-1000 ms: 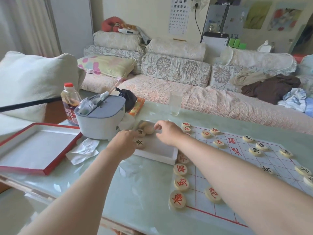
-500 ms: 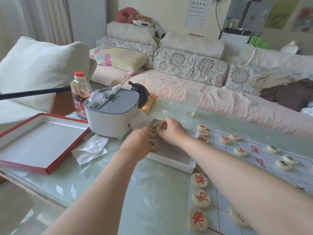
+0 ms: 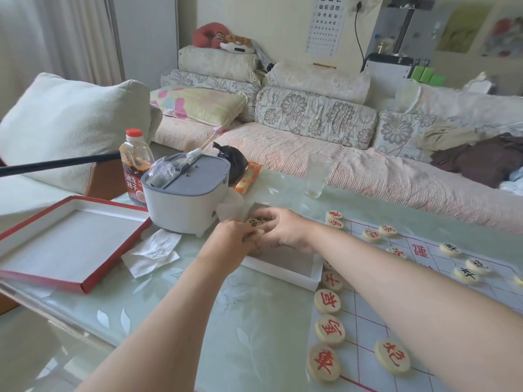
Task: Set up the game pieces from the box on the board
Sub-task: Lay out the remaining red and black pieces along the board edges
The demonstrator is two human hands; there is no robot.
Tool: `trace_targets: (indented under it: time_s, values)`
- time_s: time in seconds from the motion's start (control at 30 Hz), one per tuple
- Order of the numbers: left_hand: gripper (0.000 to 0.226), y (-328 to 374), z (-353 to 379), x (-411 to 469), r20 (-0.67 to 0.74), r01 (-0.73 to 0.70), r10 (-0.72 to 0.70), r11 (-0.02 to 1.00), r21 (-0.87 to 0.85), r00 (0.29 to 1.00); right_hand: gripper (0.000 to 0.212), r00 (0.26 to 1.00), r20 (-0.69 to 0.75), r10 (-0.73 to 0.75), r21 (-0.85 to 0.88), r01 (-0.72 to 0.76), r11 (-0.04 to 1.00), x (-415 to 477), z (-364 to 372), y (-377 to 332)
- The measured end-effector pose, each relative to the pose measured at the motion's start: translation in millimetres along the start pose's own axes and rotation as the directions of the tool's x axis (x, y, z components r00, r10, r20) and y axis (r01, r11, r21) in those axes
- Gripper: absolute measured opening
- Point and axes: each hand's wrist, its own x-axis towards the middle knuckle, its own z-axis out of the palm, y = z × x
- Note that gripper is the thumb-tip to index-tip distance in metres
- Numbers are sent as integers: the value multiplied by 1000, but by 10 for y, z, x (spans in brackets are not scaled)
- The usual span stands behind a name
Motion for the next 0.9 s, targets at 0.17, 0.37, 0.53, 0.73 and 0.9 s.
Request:
trace_targets:
  time_s: [0.17,0.37,0.53,0.73,0.9]
  values:
    - [29,-2,17,-8,31,44,-44,999,-18,999,89,999,52,-7,13,7,1000,-44,5,69]
    - [46,-36,28,53,-11,118,-118,993,-1,993,62,993,-113,28,-145,-44,988,107,1,-44]
    - [49,-86,13,91,-63,146,-144,988,42,988,37,882,-471,14,-191,-118,974,415,-1,-121]
    - [53,-143,16,93,-47,146,-146,989,-3,988,27,908,-414,-61,-468,-155,870,700,72,-83]
    - [54,-166,0,85,-32,127,-127,992,8,991,17,884,-460,-87,-502,-178,846,683,47,-62]
